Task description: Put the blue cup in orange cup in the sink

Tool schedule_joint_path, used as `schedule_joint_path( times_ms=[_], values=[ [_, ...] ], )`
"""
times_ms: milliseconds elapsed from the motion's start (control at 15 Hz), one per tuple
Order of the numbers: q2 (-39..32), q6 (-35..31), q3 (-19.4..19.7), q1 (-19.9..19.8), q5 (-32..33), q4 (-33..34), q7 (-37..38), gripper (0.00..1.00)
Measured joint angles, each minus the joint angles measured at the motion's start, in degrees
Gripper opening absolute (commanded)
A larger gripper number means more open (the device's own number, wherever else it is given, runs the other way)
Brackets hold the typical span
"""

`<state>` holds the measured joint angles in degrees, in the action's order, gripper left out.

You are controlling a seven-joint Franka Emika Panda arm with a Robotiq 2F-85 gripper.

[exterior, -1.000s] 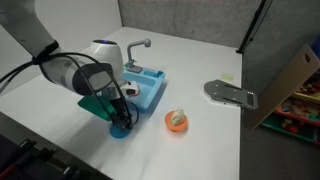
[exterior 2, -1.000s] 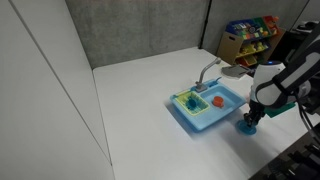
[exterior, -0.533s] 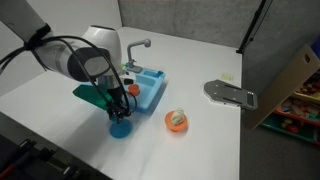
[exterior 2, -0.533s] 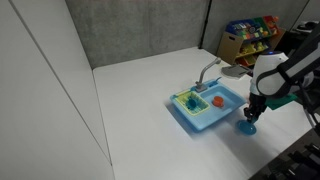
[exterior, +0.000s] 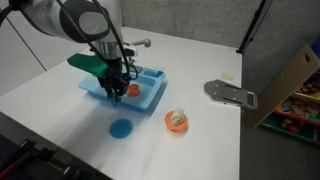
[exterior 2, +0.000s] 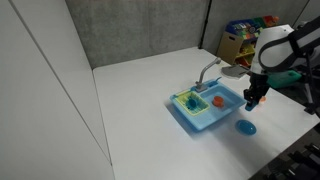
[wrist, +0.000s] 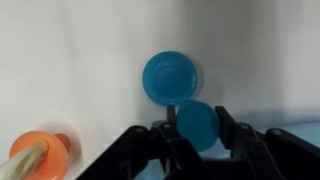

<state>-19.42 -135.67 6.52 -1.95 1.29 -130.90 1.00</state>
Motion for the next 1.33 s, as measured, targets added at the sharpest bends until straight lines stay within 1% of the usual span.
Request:
schedule_joint_path(
  times_ms=[267,533,1000,1333],
  values=[
    [-0.30,1.87,-0.51,0.00,-1.54,4.69,1.02,0.17],
    [-2.27,1.99,-1.29,0.04,-2.02,9.19,3.41,0.17],
    [-10.28,2.00,-1.99,0.43,-2.08,18.00,7.80,0.17],
    [-16.27,2.00,-2.36,0.54,-2.20,23.60,9.04,0.17]
  ],
)
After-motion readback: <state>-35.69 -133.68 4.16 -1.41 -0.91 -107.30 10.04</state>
